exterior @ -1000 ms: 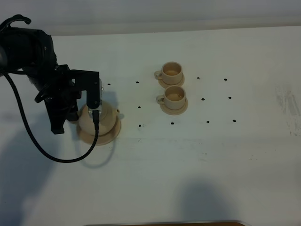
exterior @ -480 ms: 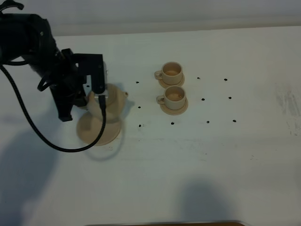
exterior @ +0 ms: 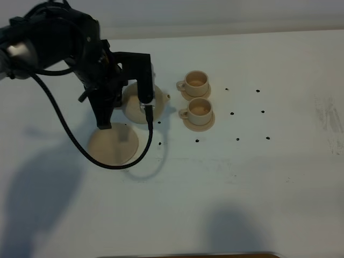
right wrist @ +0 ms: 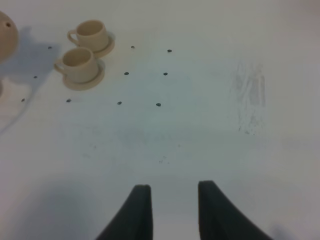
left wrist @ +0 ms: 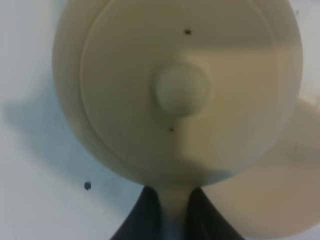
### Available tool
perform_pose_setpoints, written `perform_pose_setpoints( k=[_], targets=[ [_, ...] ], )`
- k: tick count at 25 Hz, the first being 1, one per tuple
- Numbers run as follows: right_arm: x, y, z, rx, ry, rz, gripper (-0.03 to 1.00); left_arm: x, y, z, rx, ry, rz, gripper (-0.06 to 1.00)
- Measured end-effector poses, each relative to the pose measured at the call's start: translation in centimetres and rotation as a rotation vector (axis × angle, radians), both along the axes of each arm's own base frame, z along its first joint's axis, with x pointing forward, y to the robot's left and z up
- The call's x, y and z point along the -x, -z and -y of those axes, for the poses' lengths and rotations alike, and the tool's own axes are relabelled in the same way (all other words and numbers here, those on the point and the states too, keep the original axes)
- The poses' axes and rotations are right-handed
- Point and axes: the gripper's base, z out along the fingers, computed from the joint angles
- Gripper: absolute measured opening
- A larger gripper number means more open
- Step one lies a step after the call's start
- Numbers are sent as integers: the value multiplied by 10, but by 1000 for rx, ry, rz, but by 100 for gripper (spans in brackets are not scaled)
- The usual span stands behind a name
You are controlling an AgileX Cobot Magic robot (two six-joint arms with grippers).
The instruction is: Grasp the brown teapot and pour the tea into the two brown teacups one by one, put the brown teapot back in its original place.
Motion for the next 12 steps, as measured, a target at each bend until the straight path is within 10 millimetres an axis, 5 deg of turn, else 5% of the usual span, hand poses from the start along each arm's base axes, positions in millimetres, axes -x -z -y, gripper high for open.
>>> perform_pose_setpoints(
  k=[12],
  targets=[
    [0,0,0,-1,-1,0,22,5,16,37,-122,-2,127,16]
  ],
)
